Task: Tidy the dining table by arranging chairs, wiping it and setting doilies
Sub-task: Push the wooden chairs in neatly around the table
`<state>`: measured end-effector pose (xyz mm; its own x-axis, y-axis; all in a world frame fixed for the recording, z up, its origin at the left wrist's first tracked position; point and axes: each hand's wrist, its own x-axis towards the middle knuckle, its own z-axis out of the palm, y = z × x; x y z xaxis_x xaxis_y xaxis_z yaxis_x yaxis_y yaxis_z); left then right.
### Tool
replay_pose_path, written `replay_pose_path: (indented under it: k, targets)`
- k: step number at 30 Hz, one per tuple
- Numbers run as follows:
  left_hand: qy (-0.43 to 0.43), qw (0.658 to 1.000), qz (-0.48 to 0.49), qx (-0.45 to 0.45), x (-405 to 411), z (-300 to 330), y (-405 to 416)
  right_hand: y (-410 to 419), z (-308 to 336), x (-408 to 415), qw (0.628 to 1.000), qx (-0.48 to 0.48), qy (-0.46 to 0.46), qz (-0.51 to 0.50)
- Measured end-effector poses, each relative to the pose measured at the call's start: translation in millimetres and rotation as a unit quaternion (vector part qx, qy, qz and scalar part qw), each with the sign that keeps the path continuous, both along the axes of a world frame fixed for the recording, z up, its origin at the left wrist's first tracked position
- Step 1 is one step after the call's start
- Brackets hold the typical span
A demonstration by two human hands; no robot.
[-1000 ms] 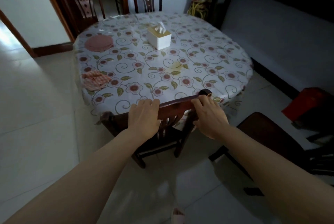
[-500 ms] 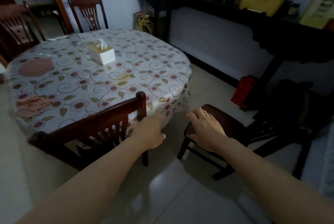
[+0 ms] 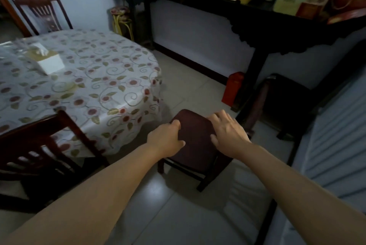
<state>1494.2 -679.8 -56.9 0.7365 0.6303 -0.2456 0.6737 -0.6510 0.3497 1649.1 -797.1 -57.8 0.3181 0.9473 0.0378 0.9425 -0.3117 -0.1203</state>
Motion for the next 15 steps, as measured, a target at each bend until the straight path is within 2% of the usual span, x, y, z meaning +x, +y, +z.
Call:
replay_pose_path:
  k: [5,8,15]
  targets:
    - [0.006,0.999,-0.041,-0.024,74,-4,-11,-22,3,66,0.996,0.026,0.007,-0.081]
    - [0.009,0.997,-0.071,-0.028,119,-7,-14,-31,1,101,0.993,0.008,-0.002,-0.121]
    - [0.011,0.992,-0.120,-0.026,201,-8,-14,-29,-13,154,0.987,-0.023,-0.030,-0.153]
